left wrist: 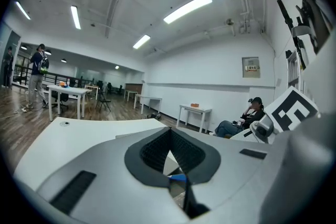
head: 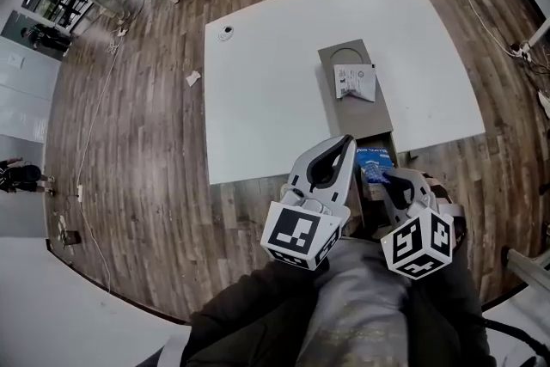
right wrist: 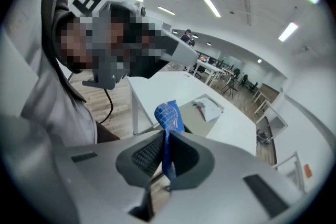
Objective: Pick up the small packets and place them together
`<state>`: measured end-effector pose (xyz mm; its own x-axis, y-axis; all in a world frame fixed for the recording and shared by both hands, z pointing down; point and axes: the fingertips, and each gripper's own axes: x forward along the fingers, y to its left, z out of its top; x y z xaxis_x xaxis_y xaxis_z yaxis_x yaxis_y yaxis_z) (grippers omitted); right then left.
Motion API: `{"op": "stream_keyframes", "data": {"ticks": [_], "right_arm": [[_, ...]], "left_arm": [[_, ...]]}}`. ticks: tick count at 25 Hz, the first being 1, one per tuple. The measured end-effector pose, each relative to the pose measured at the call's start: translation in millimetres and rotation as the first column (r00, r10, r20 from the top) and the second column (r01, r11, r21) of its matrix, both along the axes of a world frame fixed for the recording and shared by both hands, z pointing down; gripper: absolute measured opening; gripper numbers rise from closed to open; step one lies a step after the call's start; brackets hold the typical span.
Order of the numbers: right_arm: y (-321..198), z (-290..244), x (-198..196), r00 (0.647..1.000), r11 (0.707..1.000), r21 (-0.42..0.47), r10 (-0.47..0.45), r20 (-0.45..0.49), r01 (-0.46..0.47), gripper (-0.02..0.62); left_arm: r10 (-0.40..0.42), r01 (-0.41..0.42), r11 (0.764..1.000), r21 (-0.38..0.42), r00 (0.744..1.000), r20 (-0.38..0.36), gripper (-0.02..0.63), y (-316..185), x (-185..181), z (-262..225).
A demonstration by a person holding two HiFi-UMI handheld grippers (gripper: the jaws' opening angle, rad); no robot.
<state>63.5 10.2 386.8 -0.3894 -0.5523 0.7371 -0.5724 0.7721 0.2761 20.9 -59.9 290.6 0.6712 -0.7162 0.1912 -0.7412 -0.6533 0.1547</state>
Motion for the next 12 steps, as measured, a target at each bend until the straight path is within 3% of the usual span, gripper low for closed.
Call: {"op": "stream_keyframes", "data": {"ticks": [6,12], "right_arm": [[-33,-46,9,0.999,0.990,0.132,0.045,0.019,-0.047,0.023],[-82,-52,8,0.996,0.979,0.191,0.082,-0.018,-0.077,0.023]], "left_arm": [[-0.013,0.013,0.999,0.038,1.000,-0.007,0.003,-11,-3,-18],[-0.048,0.048,0.998,0.034,0.999,-0.005,0.003,-36,-23,-20]]}}
